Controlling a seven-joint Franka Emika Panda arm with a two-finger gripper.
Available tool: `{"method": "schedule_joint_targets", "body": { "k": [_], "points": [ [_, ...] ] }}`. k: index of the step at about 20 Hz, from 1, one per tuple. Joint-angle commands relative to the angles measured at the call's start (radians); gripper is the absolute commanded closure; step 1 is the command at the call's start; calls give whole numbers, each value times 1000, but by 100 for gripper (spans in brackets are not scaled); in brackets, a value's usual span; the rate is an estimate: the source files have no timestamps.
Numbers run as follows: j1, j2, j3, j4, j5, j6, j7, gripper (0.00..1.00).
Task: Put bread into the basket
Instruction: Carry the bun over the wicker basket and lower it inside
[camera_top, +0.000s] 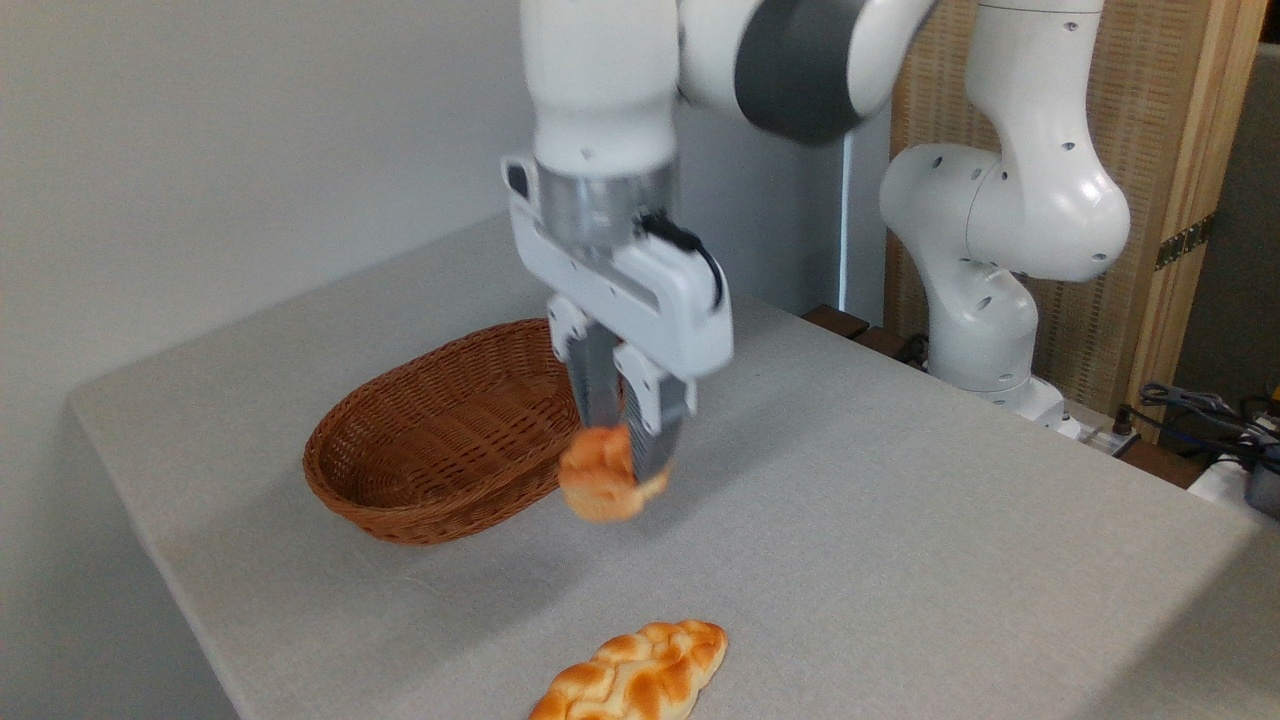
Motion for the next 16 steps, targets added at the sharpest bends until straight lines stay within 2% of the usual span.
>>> {"method": "schedule_joint_targets", "body": {
  "k": [1,2,3,5,7,9,11,14,16],
  "points": [
    [-53,123,-93,153,-48,-54,-196,43],
    [-63,157,-121,183,-45,-51,-255,36],
    [-70,183,-146,204,-45,-43,-298,35],
    [-87,226,-189,232,-48,-10,-340,38],
    [-93,271,-224,233,-47,80,-419,39],
    [-106,300,-230,233,-45,174,-481,37],
    [-109,321,-242,232,-44,187,-484,36],
    [-110,349,-256,232,-41,188,-484,28],
    [-112,366,-258,233,-15,191,-487,13]
  ]
}}
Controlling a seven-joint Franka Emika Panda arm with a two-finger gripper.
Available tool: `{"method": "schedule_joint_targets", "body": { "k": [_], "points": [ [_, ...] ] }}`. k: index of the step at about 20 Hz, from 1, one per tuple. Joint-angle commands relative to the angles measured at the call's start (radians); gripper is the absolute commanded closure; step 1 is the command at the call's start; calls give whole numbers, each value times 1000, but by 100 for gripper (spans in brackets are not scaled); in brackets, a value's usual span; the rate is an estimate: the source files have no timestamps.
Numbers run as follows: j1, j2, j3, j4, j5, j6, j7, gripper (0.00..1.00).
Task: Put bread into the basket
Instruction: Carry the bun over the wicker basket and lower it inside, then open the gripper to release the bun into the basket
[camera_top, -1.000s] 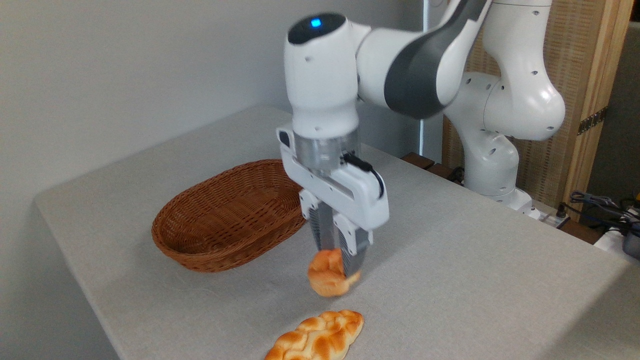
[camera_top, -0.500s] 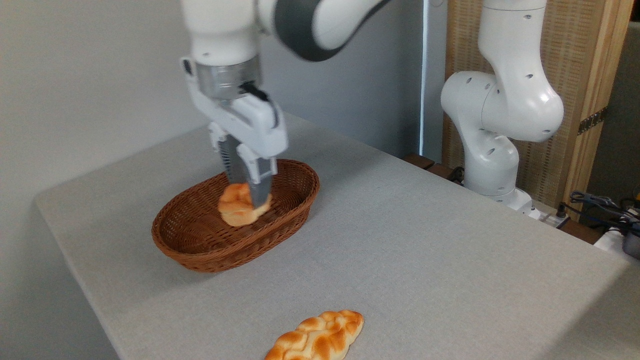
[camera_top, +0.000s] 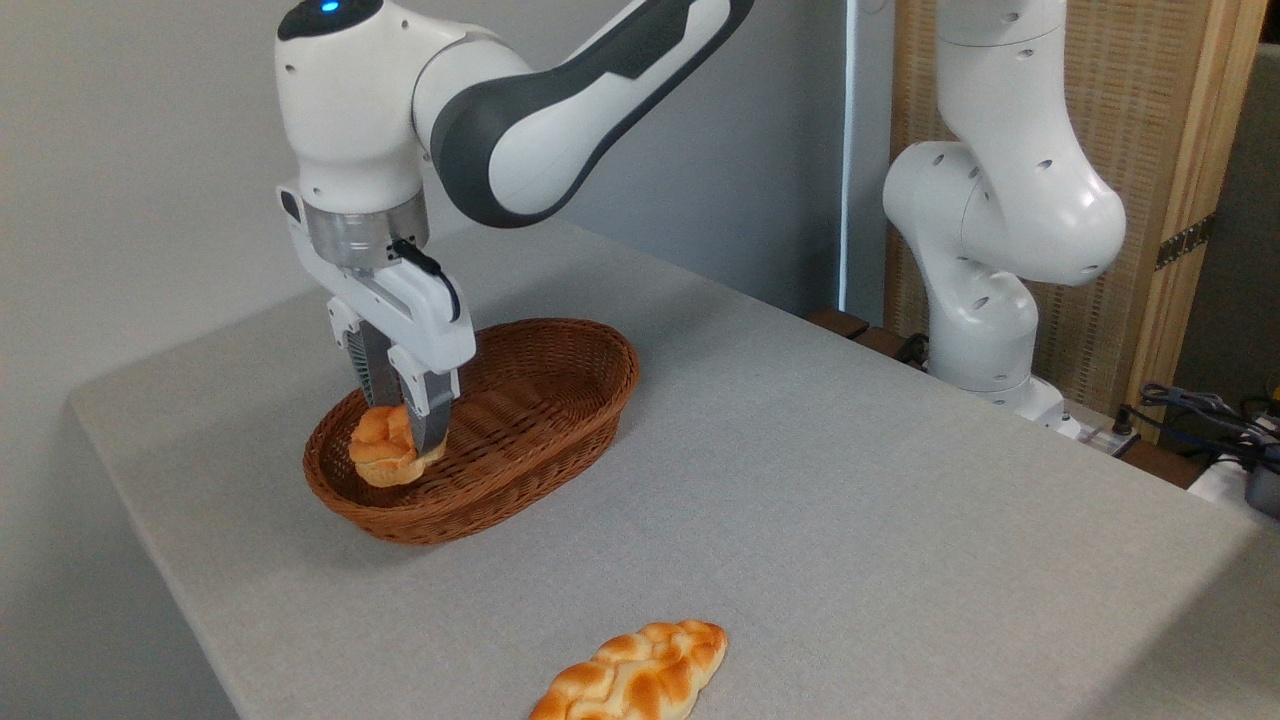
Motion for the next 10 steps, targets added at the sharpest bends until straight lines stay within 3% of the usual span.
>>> {"method": "schedule_joint_targets", "body": {
  "k": [1,2,10],
  "points": [
    [-24,34,-1,19,30,10,-20,4],
    [-33,35,1,19,37,10,-21,0],
    [-33,26,10,20,48,4,-13,0]
  ]
}}
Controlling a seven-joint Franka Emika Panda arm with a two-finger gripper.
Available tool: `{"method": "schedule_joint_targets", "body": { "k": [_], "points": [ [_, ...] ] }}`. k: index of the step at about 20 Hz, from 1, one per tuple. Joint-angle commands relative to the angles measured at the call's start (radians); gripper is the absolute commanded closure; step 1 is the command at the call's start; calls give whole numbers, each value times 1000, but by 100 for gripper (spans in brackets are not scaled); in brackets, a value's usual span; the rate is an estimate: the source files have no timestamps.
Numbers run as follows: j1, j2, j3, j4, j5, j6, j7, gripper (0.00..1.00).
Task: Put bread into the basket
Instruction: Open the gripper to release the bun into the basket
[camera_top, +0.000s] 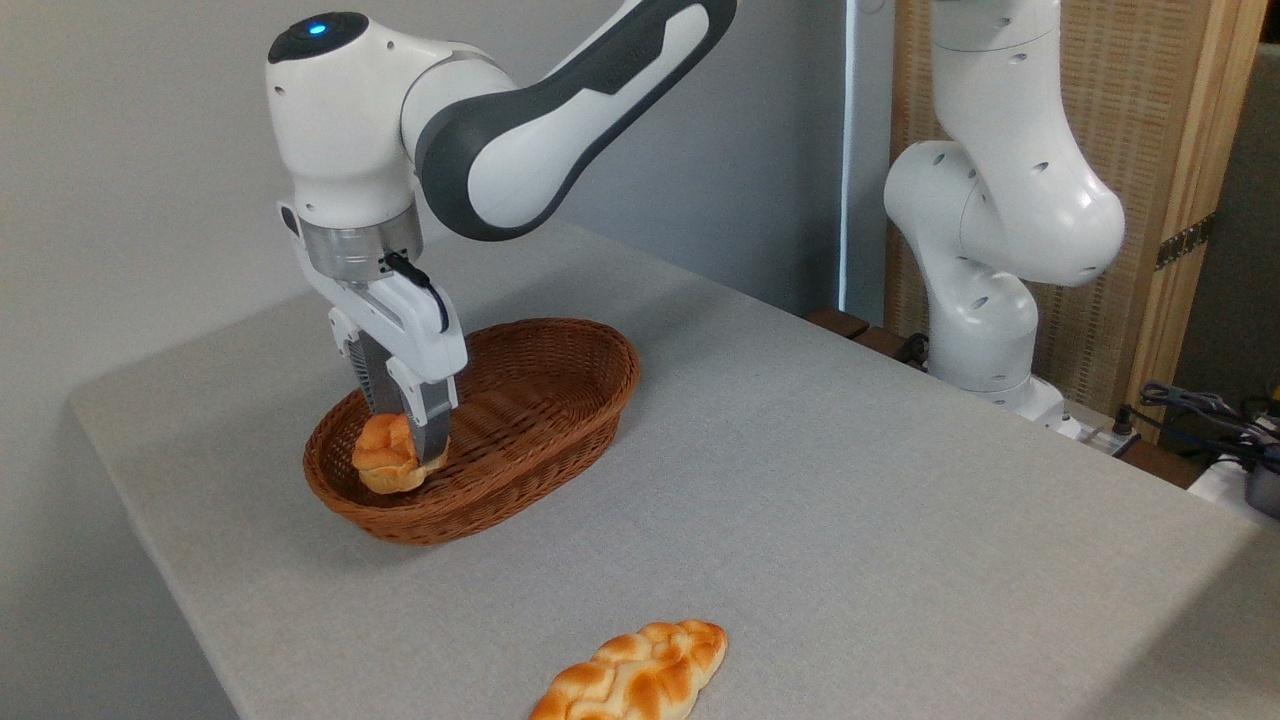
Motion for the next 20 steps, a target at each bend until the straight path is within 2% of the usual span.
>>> {"method": "schedule_joint_targets", "body": {
  "k": [1,7,8,10,12,14,16,18,20],
  "points": [
    [-7,-3,9,9,14,3,-13,0],
    [-7,-5,11,9,14,-3,-12,0],
    [-7,-8,12,12,26,-6,-12,0],
    [-6,-10,12,51,71,-55,-12,0],
    [1,-8,15,113,77,-113,-9,0],
    [1,-10,47,140,76,-145,6,0],
    [4,-38,67,141,74,-211,101,0],
    [13,-77,113,141,69,-283,204,0],
    [16,-120,153,141,72,-335,237,0]
  ]
}}
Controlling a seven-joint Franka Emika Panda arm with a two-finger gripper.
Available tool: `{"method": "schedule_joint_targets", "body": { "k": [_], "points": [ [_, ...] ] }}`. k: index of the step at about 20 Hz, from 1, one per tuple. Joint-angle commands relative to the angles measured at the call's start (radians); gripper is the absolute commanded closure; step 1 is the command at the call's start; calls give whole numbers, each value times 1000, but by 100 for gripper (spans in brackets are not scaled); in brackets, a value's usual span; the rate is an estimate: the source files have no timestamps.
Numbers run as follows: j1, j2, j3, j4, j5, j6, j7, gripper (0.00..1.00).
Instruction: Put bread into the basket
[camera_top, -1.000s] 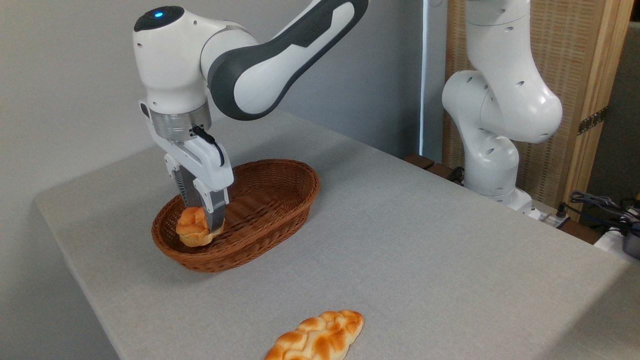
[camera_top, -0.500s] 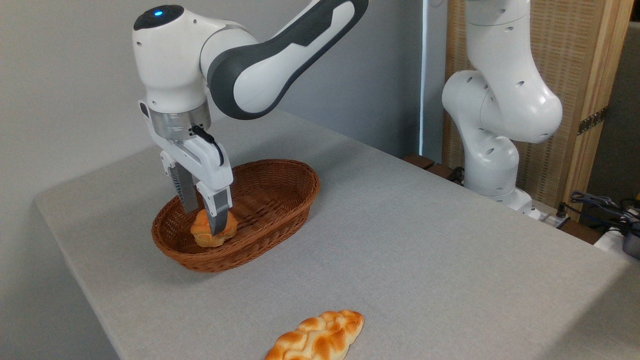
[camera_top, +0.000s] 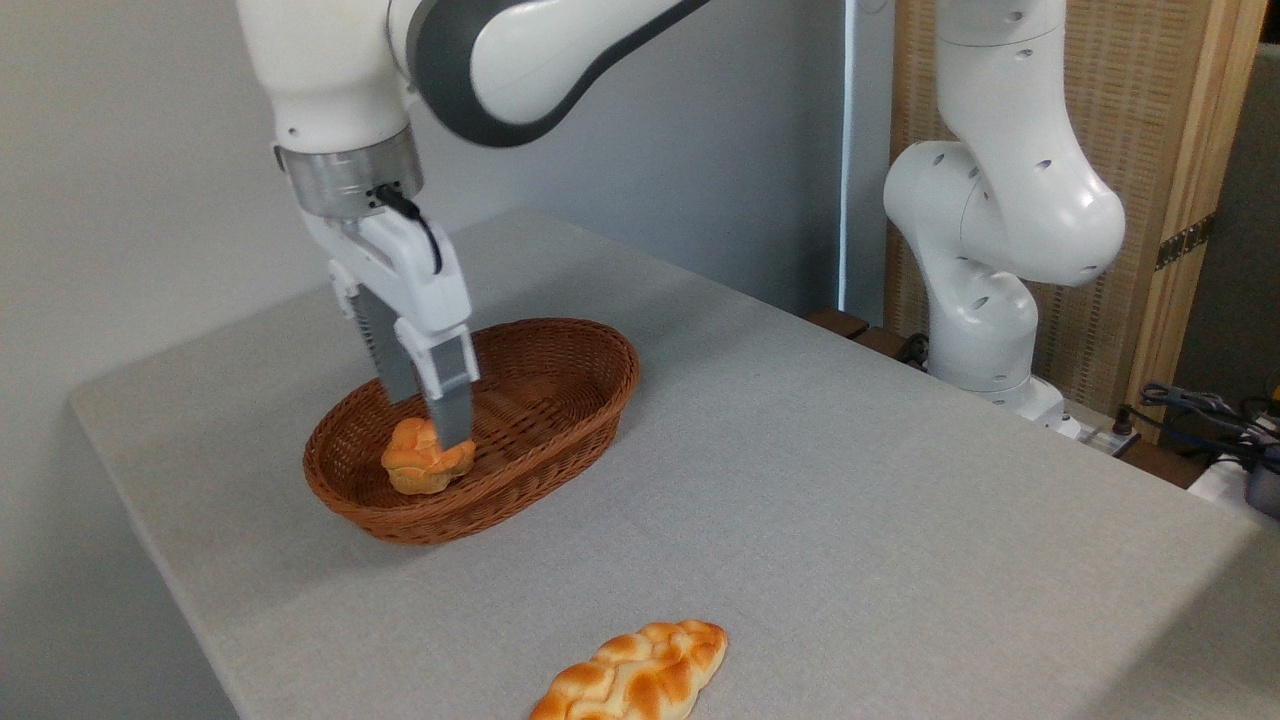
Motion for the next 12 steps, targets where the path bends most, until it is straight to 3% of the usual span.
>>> {"method": "schedule_joint_targets", "body": {
  "k": [1,5,12],
  "points": [
    [2,-96,81,-4,3,-103,79,0],
    [4,-114,133,77,-3,-231,108,0],
    [25,-105,109,113,-8,-286,116,0]
  ]
}}
